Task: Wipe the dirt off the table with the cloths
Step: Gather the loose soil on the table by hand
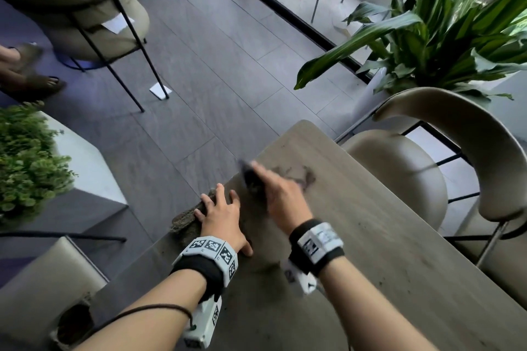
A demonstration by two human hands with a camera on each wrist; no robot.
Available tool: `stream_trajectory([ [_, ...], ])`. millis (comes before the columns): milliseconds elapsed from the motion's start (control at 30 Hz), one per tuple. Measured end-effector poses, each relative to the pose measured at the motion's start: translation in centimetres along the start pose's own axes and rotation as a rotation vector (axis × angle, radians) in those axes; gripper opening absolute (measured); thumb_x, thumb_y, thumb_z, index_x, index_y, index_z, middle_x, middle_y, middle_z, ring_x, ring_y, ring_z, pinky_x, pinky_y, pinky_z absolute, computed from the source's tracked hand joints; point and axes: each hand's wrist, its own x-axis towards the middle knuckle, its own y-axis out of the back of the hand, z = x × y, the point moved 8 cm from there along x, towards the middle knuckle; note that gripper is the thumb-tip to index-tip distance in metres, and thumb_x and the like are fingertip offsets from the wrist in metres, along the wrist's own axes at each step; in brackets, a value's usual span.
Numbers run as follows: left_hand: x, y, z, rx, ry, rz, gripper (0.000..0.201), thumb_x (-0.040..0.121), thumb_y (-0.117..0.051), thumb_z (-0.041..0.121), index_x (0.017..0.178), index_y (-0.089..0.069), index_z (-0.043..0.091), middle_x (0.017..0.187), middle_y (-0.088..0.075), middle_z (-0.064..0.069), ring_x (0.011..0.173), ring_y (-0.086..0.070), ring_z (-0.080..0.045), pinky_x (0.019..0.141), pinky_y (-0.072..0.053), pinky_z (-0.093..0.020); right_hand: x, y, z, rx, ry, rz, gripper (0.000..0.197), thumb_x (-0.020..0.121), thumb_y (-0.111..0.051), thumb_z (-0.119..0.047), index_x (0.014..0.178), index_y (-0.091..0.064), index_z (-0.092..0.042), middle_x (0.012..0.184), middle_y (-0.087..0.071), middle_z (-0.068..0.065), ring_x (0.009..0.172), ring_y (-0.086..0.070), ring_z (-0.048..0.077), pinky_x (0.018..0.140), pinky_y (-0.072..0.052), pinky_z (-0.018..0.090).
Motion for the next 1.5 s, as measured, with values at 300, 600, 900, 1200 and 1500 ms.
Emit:
stream_trajectory([
  [300,0.4,-0.4,-0.2,-0.002,0.006,0.018,0.143,0.052,-0.093,0.057,0.158,-0.006,0.019,0.163,0.009,-0.011,0.150,-0.002,-0.045,0.117,-0.027,-0.061,2.8,-0.6,4.9,-0.121,-0.155,-0.016,0.080,0.079,-0.040,0.018,0.142,-0.046,-0.031,0.154,-0.035,-0.009,0.145,-0.026,0.016,0.115,-0.032,0.041],
  [600,0.6,-0.6,-0.2,-0.012,0.019,0.019,0.139,0.052,-0.094,0.054,0.157,-0.008,0.021,0.163,0.010,-0.011,0.150,0.000,-0.043,0.117,-0.024,-0.061,10.4,6.3,13.7,-0.193,-0.345,0.117,0.068,0.081,-0.043,0.009,0.132,-0.058,-0.034,0.140,-0.054,-0.002,0.130,-0.049,0.024,0.111,-0.035,0.033],
  [900,0.5,-0.4,-0.2,-0.027,0.015,0.034,0.142,0.049,-0.094,0.056,0.158,-0.010,0.022,0.162,0.009,-0.009,0.150,-0.004,-0.041,0.116,-0.028,-0.060,9.5,7.5,8.6,-0.061,-0.128,0.260,0.069,0.069,-0.042,0.015,0.115,-0.067,-0.030,0.113,-0.068,-0.007,0.100,-0.065,0.022,0.088,-0.053,0.037],
  [1200,0.5,-0.3,-0.2,-0.041,0.017,0.029,0.128,0.051,-0.095,0.052,0.155,-0.025,0.025,0.164,0.008,-0.009,0.151,0.000,-0.042,0.117,-0.026,-0.062,0.5,-3.6,0.4,-0.217,-0.019,-0.153,0.070,0.088,-0.045,-0.006,0.151,-0.027,-0.032,0.162,-0.007,0.009,0.149,-0.002,0.030,0.120,0.003,0.042],
  [1500,0.9,-0.6,-0.3,-0.017,0.025,0.043,0.141,0.048,-0.093,0.059,0.156,-0.010,0.024,0.163,0.010,-0.009,0.150,-0.003,-0.040,0.116,-0.029,-0.059,7.4,5.1,12.0,-0.263,-0.353,0.052,0.078,0.083,-0.035,0.014,0.146,-0.038,-0.032,0.158,-0.028,0.003,0.145,-0.024,0.023,0.121,-0.015,0.037],
])
